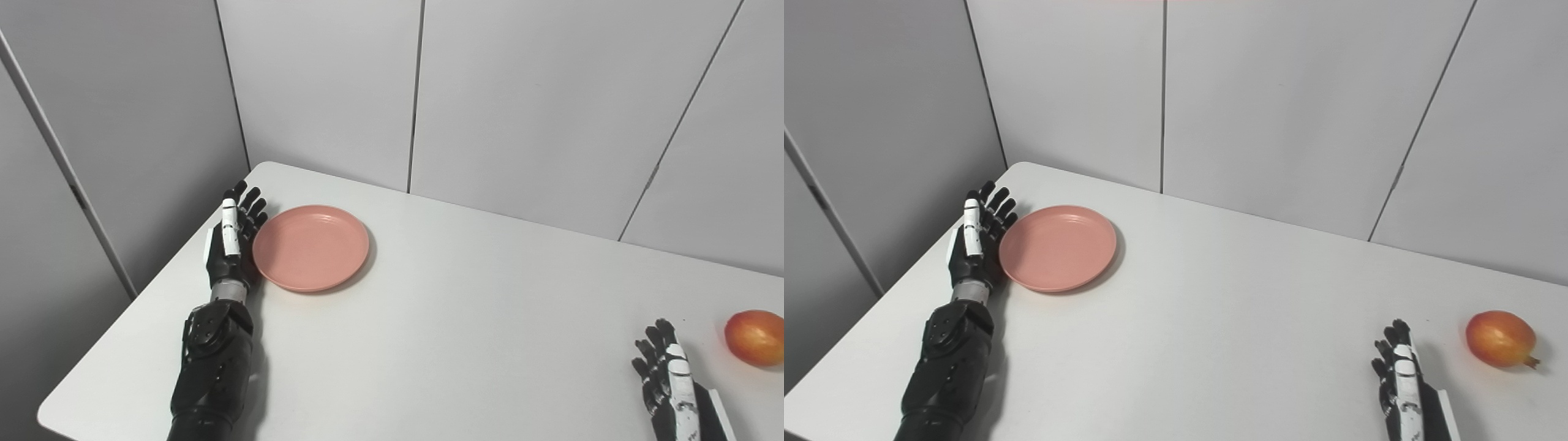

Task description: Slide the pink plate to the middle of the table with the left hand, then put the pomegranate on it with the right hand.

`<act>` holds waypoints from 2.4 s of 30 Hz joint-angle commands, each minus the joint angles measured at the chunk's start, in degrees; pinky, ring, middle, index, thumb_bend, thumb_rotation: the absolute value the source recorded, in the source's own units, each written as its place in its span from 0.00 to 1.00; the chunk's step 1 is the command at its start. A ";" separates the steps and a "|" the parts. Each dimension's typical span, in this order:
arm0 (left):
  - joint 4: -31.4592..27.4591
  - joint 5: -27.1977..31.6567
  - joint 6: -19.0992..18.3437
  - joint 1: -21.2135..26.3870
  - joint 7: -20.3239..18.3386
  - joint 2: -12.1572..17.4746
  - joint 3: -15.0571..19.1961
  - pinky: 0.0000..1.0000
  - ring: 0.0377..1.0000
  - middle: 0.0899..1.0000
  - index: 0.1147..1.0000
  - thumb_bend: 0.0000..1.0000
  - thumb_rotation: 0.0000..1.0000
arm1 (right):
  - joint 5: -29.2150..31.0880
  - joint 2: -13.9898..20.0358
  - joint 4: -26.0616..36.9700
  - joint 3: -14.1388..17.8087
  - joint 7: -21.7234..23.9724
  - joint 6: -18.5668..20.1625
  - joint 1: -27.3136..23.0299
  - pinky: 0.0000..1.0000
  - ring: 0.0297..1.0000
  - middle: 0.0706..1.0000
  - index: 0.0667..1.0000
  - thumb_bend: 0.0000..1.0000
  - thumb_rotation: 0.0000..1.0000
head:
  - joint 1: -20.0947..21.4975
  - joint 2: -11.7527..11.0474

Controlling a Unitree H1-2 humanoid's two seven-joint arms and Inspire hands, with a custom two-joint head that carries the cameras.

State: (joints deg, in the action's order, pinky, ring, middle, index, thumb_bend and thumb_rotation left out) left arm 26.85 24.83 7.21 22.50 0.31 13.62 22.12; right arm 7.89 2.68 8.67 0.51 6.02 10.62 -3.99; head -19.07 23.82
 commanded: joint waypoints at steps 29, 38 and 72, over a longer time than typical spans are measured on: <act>-2.67 -3.13 -6.27 0.13 -1.25 -4.31 -7.80 0.89 0.88 0.89 0.88 0.41 1.00 | 1.13 -1.24 0.53 0.16 0.08 -1.42 -1.18 1.00 1.00 1.00 1.00 0.23 1.00 | 1.39 0.85; -6.35 -4.13 -10.17 0.02 -0.79 -6.30 -9.28 0.89 0.87 0.87 0.85 0.39 1.00 | 1.69 -1.36 0.40 -0.23 0.47 -1.94 -1.17 1.00 1.00 1.00 1.00 0.23 1.00 | 2.32 1.40; -9.81 -11.34 -15.02 -0.06 -4.49 -11.08 -19.48 0.87 0.87 0.88 0.86 0.43 1.00 | -0.24 -2.45 1.82 -1.48 -0.40 -1.20 -1.07 1.00 1.00 1.00 1.00 0.28 1.00 | 7.28 4.67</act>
State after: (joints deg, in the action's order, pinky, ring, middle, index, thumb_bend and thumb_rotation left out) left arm 16.99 14.06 -5.30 22.54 -3.40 2.84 3.31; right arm 7.58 0.54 8.35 -0.95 5.79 10.58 -3.98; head -11.87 28.47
